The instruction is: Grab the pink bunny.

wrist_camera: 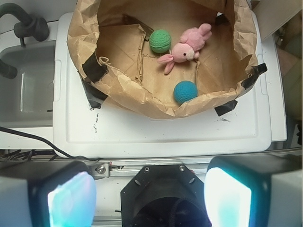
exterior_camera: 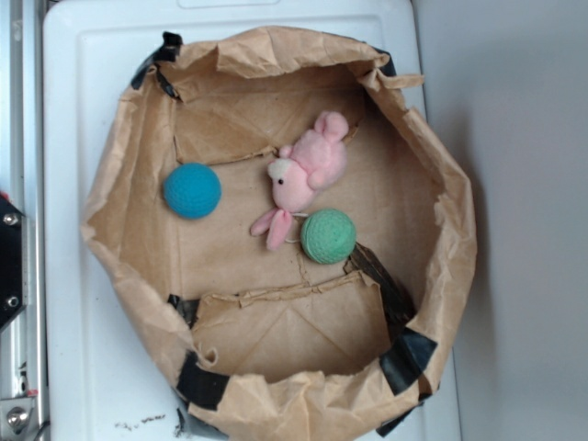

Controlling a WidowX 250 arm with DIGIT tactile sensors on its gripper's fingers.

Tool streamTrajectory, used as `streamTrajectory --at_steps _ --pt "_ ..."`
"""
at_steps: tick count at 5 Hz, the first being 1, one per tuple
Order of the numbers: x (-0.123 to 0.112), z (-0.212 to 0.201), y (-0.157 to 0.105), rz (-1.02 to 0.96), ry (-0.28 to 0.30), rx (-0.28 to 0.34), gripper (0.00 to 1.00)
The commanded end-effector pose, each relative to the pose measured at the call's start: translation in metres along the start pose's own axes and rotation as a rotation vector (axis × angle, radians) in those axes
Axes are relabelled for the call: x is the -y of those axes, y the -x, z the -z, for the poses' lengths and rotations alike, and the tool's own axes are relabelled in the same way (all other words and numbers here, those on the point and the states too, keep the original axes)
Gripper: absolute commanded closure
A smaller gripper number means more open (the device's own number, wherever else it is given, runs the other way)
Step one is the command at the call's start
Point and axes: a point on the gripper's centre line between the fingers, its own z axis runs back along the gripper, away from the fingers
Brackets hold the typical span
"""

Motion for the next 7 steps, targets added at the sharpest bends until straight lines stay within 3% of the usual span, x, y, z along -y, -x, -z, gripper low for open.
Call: streamTrajectory --at_steps 1,3,7 --pt "0.0 0.0 0.0 0.0 0.0 0.0 0.0" --pt "0.001 0.024 -0.074 0.038 0.089 -0.002 0.0" --pt "0.001 0.024 -0.074 0.038 0.089 -0.002 0.0"
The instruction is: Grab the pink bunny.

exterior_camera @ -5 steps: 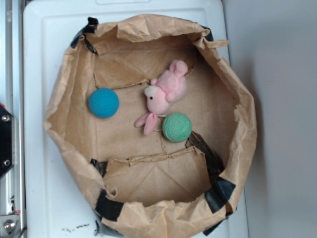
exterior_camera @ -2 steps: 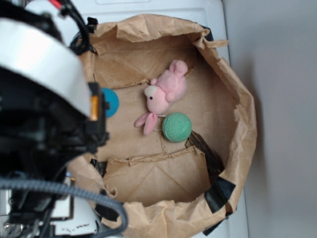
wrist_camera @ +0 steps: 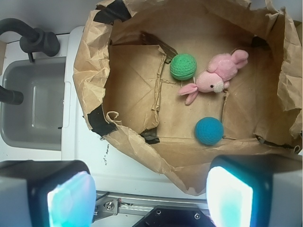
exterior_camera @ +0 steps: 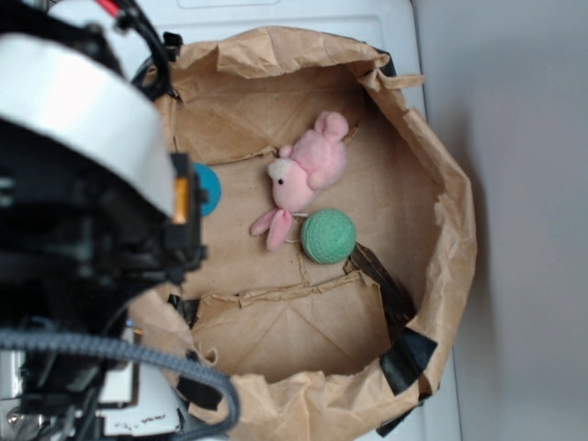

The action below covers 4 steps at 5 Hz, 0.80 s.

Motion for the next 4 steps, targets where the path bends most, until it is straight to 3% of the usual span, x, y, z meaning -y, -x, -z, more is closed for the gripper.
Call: streamTrajectory --at_steps 1,3,4 --pt "-0.009 0.016 -0.033 -0.032 -0.013 0.044 0.0" --pt "-0.028 0.041 -0.065 -0.09 -0.037 0.08 0.0" --pt "-0.043 0.05 -0.063 -0.119 -0.065 0.127 0.0"
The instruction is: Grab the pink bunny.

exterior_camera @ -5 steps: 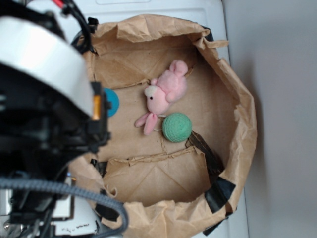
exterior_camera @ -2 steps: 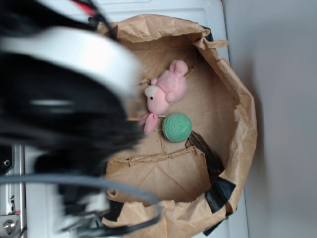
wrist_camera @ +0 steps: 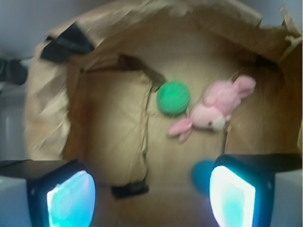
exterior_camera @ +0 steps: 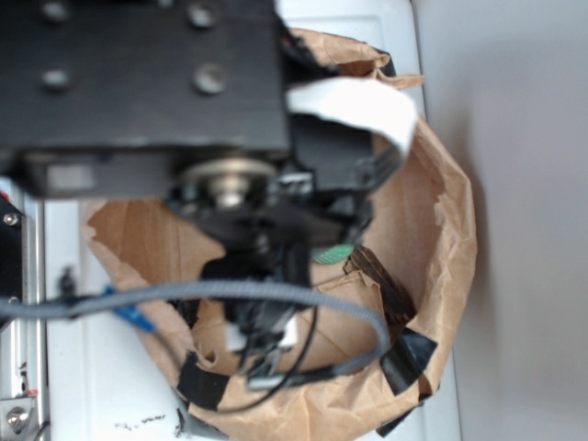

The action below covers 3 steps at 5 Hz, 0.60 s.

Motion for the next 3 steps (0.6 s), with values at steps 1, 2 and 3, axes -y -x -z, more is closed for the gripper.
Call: streamTrajectory --at_steps 1,2,3 --pt "-0.028 0.018 -0.008 -0.068 -0.065 0.09 0.0" --pt "-0.032 0.039 0.0 -0.063 -0.121 0.104 0.0" --pt "-0.039 0.055 0.01 -0.064 -0.158 0.082 0.0"
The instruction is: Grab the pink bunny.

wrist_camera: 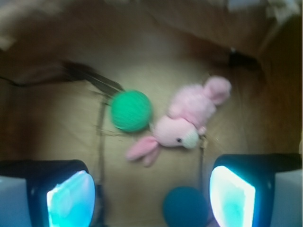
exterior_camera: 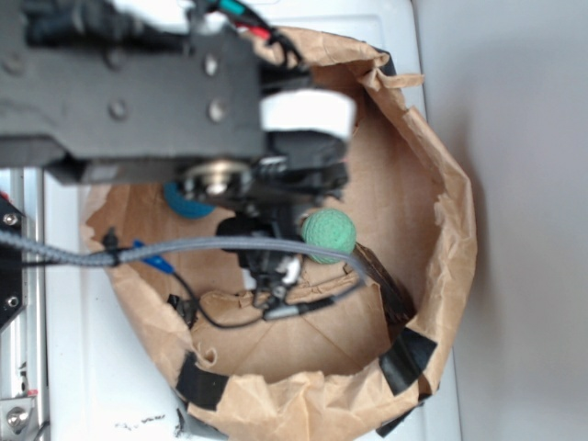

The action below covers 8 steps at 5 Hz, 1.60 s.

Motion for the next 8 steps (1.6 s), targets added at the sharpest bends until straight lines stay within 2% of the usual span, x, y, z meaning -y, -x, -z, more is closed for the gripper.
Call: streamTrajectory --at_steps 1,4,5,8 --pt "-0.02 0.023 0.012 0.014 -0.075 0.008 0.0" --pt "-0.027 0.043 0.011 -0.03 -0.105 0.008 0.0" --pt "-0.026 0.051 0.003 -0.044 -0.1 0.006 0.0" --pt "-0.026 0.051 0.003 -0.044 -0.1 0.006 0.0"
